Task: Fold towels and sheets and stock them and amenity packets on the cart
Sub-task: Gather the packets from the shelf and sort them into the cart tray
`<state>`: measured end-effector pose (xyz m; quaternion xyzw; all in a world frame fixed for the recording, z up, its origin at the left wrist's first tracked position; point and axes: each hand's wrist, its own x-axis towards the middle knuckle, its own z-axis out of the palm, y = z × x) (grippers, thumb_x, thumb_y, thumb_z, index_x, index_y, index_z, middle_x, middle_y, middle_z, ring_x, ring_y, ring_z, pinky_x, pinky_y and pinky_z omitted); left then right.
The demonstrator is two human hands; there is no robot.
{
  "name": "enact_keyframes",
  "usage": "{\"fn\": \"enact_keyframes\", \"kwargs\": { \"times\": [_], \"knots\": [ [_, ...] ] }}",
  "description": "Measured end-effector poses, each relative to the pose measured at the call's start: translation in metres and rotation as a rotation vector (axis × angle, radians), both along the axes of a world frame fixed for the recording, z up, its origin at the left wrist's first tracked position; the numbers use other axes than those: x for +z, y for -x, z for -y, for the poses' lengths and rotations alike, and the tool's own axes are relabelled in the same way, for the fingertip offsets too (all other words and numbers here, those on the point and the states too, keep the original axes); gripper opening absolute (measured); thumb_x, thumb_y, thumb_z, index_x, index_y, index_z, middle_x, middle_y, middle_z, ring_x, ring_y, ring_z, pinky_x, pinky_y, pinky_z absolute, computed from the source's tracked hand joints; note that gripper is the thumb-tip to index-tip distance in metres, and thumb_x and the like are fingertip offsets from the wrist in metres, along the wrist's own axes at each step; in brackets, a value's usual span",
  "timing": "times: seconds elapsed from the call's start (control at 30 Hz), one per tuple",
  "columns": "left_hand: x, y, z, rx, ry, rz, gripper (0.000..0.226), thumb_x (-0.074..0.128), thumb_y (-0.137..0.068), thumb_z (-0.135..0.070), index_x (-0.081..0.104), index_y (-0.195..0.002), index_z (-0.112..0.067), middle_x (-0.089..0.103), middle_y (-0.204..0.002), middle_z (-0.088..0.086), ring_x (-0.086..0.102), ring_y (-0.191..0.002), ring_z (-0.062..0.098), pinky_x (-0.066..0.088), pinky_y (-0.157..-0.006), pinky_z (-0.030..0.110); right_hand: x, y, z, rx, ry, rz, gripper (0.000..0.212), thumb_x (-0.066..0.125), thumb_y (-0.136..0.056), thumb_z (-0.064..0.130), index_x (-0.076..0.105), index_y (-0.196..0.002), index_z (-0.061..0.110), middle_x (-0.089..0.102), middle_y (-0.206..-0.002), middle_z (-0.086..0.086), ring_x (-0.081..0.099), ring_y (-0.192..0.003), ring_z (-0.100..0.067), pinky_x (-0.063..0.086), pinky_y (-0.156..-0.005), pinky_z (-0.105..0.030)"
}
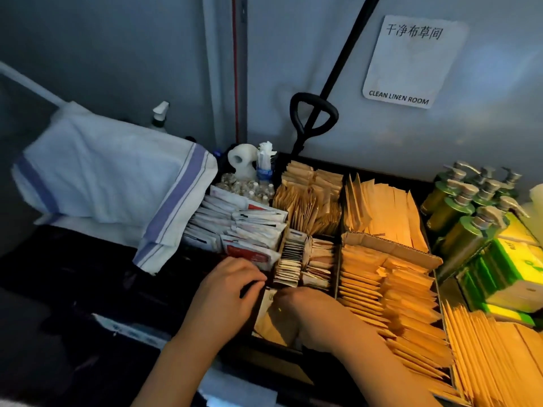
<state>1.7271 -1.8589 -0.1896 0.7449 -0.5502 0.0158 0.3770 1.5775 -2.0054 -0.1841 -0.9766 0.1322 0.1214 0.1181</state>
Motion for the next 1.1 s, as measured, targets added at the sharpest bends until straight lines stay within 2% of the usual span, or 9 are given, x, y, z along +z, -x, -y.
{"fn": "enact_keyframes", "kwargs": {
  "times": [0.17,0.27,0.37,0.43,0.5,0.67,0.8,0.93,1.1],
  "knots": [
    [-0.006,-0.002,-0.011,-0.019,-0.022,-0.025,0.014,0.075,-0.091,-0.023,0.077,-0.104,-0.028,0.062,-0.100,-0.023,0.057,-0.100,0.000,0.055,-0.084,0.028,-0.005,-0.003,-0.001,-0.003,-0.021,0.040,0.048,0.070,-0.081,0.022,0.065,-0.129,0.029,0.065,-0.125,0.004,0.060,-0.117,-0.022,0.054,-0.096,-0.039],
    [-0.007,0.001,-0.010,-0.043,-0.042,-0.049,0.016,0.073,-0.092,-0.029,0.077,-0.108,-0.030,0.062,-0.102,-0.023,0.058,-0.103,0.000,0.054,-0.086,0.027,-0.002,-0.002,0.001,-0.037,0.002,0.107,0.027,0.062,-0.085,0.025,0.071,-0.110,0.025,0.071,-0.107,0.000,0.064,-0.104,-0.027,0.055,-0.084,-0.037],
    [-0.005,0.007,-0.003,-0.096,-0.096,-0.064,0.025,0.069,-0.092,-0.043,0.074,-0.116,-0.034,0.060,-0.106,-0.026,0.056,-0.107,-0.001,0.051,-0.091,0.025,0.005,0.005,0.003,-0.068,0.063,0.238,0.012,0.058,-0.089,0.023,0.067,-0.096,0.025,0.070,-0.096,0.001,0.064,-0.095,-0.025,0.047,-0.073,-0.033],
    [-0.002,0.012,0.004,-0.120,-0.109,-0.079,0.029,0.070,-0.091,-0.046,0.073,-0.117,-0.036,0.060,-0.107,-0.027,0.056,-0.108,-0.003,0.051,-0.091,0.023,0.014,0.011,0.005,-0.081,0.066,0.336,0.011,0.058,-0.089,0.030,0.067,-0.095,0.027,0.070,-0.095,0.006,0.063,-0.093,-0.019,0.045,-0.072,-0.032],
    [0.002,0.020,0.015,-0.139,-0.085,-0.060,0.021,0.073,-0.091,-0.036,0.075,-0.112,-0.035,0.063,-0.104,-0.024,0.059,-0.102,-0.002,0.052,-0.088,0.026,0.025,0.023,0.008,-0.120,0.046,0.421,0.015,0.061,-0.089,0.036,0.070,-0.098,0.029,0.069,-0.096,0.010,0.061,-0.093,-0.013,0.047,-0.075,-0.029],
    [0.016,0.033,0.039,-0.147,0.053,-0.065,0.019,0.079,-0.090,-0.023,0.076,-0.105,-0.033,0.068,-0.100,-0.023,0.065,-0.094,-0.002,0.057,-0.080,0.031,0.048,0.051,0.024,-0.239,-0.021,0.572,0.016,0.072,-0.088,0.035,0.072,-0.104,0.034,0.066,-0.099,0.018,0.058,-0.094,-0.001,0.051,-0.084,-0.025],
    [0.030,0.048,0.065,-0.218,0.158,-0.075,0.019,0.080,-0.089,-0.022,0.079,-0.106,-0.031,0.070,-0.103,-0.024,0.067,-0.097,-0.003,0.057,-0.082,0.026,0.058,0.083,0.042,-0.332,0.003,0.621,0.019,0.075,-0.090,0.028,0.075,-0.108,0.034,0.068,-0.103,0.019,0.059,-0.097,0.000,0.050,-0.088,-0.024],
    [0.049,0.066,0.091,-0.254,0.256,-0.077,0.019,0.075,-0.091,-0.021,0.079,-0.107,-0.028,0.068,-0.106,-0.024,0.067,-0.101,0.001,0.052,-0.086,0.016,0.065,0.107,0.055,-0.389,-0.006,0.840,0.017,0.077,-0.092,0.015,0.079,-0.104,0.026,0.069,-0.102,0.015,0.062,-0.091,-0.001,0.052,-0.081,-0.019],
    [0.064,0.081,0.124,-0.253,0.308,0.000,0.020,0.075,-0.092,-0.016,0.079,-0.109,-0.024,0.065,-0.106,-0.020,0.064,-0.102,0.006,0.051,-0.085,0.020,0.073,0.124,0.076,-0.420,0.028,0.994,0.016,0.076,-0.091,0.009,0.081,-0.103,0.019,0.071,-0.102,0.010,0.066,-0.091,-0.007,0.057,-0.080,-0.025]
  ]
}}
